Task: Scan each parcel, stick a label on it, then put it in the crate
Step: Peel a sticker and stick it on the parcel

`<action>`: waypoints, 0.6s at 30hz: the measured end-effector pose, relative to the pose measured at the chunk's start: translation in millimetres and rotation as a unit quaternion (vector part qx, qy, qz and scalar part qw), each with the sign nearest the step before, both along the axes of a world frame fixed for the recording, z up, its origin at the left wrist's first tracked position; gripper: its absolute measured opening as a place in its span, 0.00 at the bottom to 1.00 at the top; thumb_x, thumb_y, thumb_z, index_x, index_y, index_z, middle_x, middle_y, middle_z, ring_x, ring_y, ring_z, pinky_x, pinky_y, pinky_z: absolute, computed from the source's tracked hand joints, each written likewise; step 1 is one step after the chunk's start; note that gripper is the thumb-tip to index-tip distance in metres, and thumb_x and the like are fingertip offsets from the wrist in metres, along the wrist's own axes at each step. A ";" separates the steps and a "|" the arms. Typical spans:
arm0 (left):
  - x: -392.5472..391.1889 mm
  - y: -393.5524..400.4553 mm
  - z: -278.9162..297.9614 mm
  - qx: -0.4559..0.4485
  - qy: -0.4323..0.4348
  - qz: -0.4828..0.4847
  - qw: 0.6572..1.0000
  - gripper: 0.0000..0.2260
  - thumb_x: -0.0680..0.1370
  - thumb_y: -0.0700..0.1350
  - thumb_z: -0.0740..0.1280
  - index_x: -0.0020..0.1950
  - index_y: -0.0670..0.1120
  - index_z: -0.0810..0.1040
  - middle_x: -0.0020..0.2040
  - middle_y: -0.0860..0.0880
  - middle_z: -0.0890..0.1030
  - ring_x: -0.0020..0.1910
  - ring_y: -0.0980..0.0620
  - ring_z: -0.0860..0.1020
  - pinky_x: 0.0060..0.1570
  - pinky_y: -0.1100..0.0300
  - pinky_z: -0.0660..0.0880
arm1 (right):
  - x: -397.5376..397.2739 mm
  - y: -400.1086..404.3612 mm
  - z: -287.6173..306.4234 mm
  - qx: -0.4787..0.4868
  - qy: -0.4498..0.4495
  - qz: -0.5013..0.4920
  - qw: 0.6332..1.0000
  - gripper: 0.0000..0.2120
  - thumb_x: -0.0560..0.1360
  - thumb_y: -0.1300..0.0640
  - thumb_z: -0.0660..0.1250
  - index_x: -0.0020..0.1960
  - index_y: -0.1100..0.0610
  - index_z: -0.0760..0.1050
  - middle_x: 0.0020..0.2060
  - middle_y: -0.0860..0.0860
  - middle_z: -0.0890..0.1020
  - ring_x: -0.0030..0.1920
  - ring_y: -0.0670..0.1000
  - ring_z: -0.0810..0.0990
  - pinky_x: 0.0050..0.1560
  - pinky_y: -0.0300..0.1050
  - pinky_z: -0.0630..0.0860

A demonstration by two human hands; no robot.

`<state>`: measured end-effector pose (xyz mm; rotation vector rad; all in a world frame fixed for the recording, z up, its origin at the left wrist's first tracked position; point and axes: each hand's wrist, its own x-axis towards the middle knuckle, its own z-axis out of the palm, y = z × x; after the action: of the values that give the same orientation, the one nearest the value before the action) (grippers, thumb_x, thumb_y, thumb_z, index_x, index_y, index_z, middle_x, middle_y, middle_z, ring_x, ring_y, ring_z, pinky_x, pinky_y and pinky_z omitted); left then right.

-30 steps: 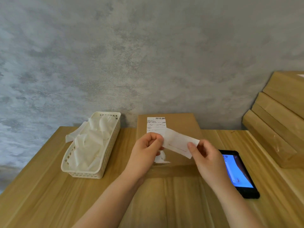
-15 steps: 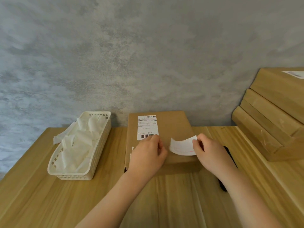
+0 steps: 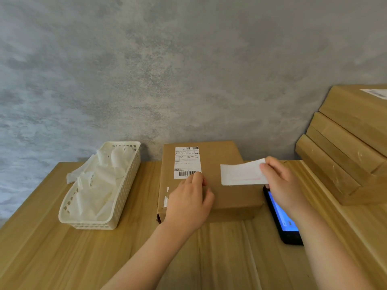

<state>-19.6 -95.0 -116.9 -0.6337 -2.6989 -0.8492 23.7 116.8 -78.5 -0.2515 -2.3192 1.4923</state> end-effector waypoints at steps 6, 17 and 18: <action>-3.4 -6.1 -0.3 0.061 -0.028 0.005 0.998 0.04 0.80 0.46 0.57 0.48 0.48 0.68 0.41 0.53 0.75 0.38 0.51 0.73 0.35 0.54 0.66 | -5.6 -3.5 -10.6 0.070 -0.085 0.067 0.992 0.15 0.81 0.54 0.60 0.38 0.59 0.65 0.31 0.49 0.66 0.33 0.46 0.66 0.37 0.47 0.61; -3.6 -5.9 -8.4 -0.043 0.043 -0.011 0.998 0.11 0.78 0.59 0.61 0.58 0.59 0.75 0.53 0.60 0.73 0.46 0.61 0.74 0.29 0.70 0.61 | -8.2 -6.4 -26.1 0.210 -0.099 0.050 0.971 0.14 0.82 0.55 0.59 0.40 0.60 0.68 0.30 0.47 0.67 0.29 0.44 0.65 0.31 0.36 0.65; -4.2 -6.3 -10.0 -0.048 0.048 -0.017 0.998 0.10 0.77 0.58 0.62 0.56 0.60 0.77 0.53 0.60 0.73 0.48 0.61 0.74 0.29 0.71 0.61 | -7.8 -5.6 -27.1 0.221 -0.097 0.045 0.969 0.13 0.82 0.55 0.60 0.40 0.60 0.69 0.30 0.47 0.68 0.30 0.44 0.65 0.30 0.37 0.64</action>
<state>-23.8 -101.2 -126.8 -0.7229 -2.6615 -0.6825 15.9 111.2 -105.6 -0.1756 -2.7767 0.9807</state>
